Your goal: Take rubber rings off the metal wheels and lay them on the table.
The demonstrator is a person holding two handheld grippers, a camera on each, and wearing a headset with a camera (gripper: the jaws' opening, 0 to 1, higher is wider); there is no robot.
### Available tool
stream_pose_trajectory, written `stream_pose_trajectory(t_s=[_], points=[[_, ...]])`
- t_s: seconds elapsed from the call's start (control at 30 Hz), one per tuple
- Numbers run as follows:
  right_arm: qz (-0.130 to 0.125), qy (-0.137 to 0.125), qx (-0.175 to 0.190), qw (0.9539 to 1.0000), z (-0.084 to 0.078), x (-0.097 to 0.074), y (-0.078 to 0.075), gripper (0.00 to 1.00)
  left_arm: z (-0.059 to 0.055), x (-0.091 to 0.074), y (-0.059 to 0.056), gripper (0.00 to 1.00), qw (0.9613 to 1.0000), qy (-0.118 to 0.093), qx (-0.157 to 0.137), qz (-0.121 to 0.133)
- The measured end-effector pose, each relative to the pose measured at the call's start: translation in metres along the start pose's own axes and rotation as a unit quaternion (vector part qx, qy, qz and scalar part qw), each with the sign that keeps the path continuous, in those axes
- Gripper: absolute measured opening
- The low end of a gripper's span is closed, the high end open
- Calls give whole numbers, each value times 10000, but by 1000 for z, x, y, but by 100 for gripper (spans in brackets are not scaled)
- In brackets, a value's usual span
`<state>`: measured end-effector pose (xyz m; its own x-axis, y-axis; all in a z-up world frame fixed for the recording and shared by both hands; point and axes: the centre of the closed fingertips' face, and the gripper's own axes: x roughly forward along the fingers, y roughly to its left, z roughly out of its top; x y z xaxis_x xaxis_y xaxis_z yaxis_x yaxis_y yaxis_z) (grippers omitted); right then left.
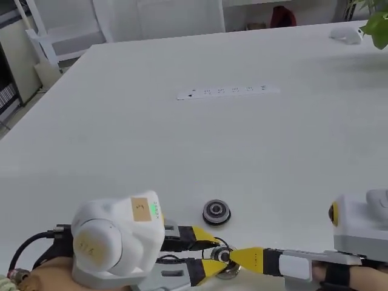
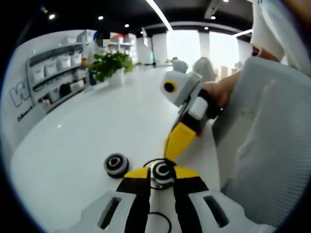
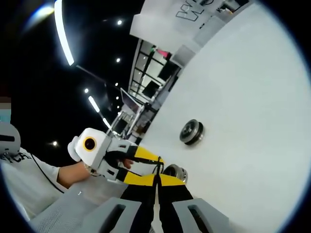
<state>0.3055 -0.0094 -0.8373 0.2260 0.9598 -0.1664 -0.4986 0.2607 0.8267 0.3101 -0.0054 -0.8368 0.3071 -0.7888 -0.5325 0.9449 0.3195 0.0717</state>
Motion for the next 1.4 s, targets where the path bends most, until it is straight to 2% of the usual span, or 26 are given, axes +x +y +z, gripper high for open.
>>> stream_pose_trajectory(t_s=[0.3, 0.37, 0.43, 0.53, 0.6, 0.67, 0.8, 1.0, 1.07, 1.13, 1.27, 1.4], points=[[-78, -103, 102, 9999, 4, -3, -3, 0, 13, -14, -3, 33, 9997, -3, 232, -44], [-84, -138, 123, 9998, 5, -6, -4, 0, 21, -19, -5, 36, 9998, -61, 170, -121], [-97, -152, 146, 9997, 6, -8, -4, 0, 33, -25, -8, 42, 9991, -162, 333, -188], [-150, -79, 193, 9997, 0, -12, -5, 0, 44, -34, -5, 47, 9992, -254, 300, -113], [-179, -56, 182, 9997, -3, -16, -4, 0, 45, -39, -3, 50, 9993, -262, 241, -62], [-148, -150, 248, 9995, -1, -19, -1, 0, 46, -46, -1, 53, 9992, -269, 282, 21], [-20, -378, 462, 9982, 6, -31, 4, 0, 42, -61, 2, 60, 9995, -160, 208, 153], [-103, -532, 542, 9971, 0, -46, 9, 0, 32, -95, 11, 66, 9984, -116, 68, 550], [-174, -553, 493, 9971, -1, -52, 10, 0, 27, -108, 18, 67, 9967, -78, 71, 806], [-239, -592, 473, 9968, 1, -56, 9, 0, 20, -120, 25, 67, 9946, -25, -56, 1032], [-359, -703, 296, 9964, 9, -65, 13, 0, 11, -142, 30, 68, 9911, 18, -159, 1324], [-405, -666, 88, 9969, 16, -70, 18, 0, 6, -158, 32, 68, 9880, 39, -269, 1517]])
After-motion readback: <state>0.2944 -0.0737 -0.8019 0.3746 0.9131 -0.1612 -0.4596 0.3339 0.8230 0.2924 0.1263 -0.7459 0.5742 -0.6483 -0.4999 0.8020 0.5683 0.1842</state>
